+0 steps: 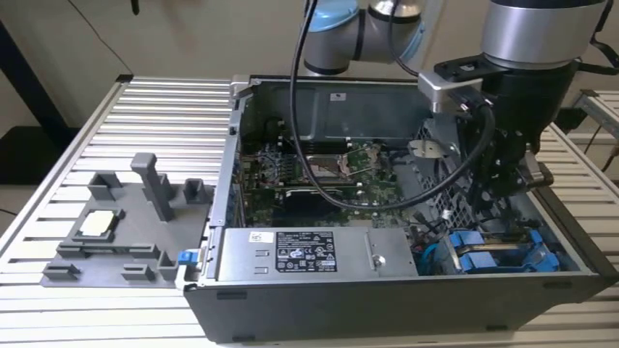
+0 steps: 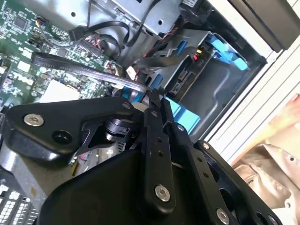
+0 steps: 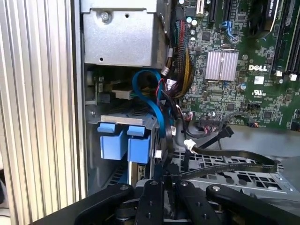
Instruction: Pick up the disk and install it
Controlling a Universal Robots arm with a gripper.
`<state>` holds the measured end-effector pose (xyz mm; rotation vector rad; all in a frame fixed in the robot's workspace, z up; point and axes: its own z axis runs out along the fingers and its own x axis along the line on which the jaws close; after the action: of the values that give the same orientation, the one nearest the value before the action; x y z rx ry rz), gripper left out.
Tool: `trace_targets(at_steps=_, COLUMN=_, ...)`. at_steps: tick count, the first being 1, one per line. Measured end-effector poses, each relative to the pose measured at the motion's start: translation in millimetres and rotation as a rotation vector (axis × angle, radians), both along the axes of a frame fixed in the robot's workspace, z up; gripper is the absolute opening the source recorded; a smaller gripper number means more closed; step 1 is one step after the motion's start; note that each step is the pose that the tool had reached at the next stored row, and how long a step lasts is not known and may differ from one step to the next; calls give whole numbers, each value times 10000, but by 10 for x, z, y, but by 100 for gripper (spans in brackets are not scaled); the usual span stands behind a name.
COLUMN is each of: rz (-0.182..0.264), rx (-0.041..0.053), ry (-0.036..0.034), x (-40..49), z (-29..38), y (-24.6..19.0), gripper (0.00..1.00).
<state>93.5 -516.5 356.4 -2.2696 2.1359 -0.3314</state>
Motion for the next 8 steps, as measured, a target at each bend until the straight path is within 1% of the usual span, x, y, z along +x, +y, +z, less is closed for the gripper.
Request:
trace_targets(at_steps=5, rz=-1, rx=1, ry=73, x=69, z=-7, y=-138, gripper=16)
trace_targets(at_steps=8, rz=-1, rx=0, ry=103, x=96, z=-9, y=-205, gripper=16)
